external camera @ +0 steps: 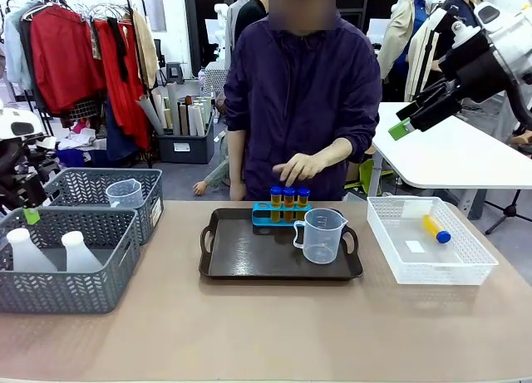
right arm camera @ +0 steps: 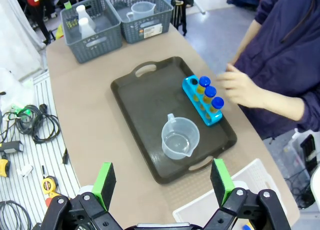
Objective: Prepare the laboratory tools.
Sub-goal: Pick up one Small flask and place it on the Handle tray.
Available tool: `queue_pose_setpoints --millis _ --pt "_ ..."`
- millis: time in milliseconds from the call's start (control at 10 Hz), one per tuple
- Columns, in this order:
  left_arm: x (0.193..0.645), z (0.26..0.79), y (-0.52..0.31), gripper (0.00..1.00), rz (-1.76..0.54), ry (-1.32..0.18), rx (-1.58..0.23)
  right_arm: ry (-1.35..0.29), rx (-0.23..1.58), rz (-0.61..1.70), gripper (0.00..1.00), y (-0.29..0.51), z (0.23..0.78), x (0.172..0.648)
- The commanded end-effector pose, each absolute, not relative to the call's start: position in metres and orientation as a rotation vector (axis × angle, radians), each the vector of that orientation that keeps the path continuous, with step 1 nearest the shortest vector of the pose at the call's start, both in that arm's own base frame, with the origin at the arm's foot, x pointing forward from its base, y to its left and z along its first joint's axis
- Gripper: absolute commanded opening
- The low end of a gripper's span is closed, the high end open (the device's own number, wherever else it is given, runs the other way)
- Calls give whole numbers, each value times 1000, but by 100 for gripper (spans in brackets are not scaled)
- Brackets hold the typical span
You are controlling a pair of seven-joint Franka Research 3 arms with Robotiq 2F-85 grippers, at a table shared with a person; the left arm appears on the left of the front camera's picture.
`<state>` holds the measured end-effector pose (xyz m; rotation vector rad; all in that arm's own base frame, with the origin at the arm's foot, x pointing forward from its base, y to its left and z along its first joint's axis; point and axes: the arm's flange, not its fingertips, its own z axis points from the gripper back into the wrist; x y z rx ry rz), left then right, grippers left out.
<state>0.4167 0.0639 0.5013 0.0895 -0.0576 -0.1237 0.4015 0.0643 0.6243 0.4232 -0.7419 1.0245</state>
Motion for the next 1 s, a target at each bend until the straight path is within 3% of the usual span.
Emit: queue_pose_setpoints --millis 0,500,900 --pt "421 476 83 100 -145 -98 78 -750 429 1027 100 65 625 402" --pt "439 451 81 100 -195 -190 133 -750 429 1027 100 65 625 402" --pt "449 430 84 100 -175 -162 134 -750 429 1027 100 65 625 402"
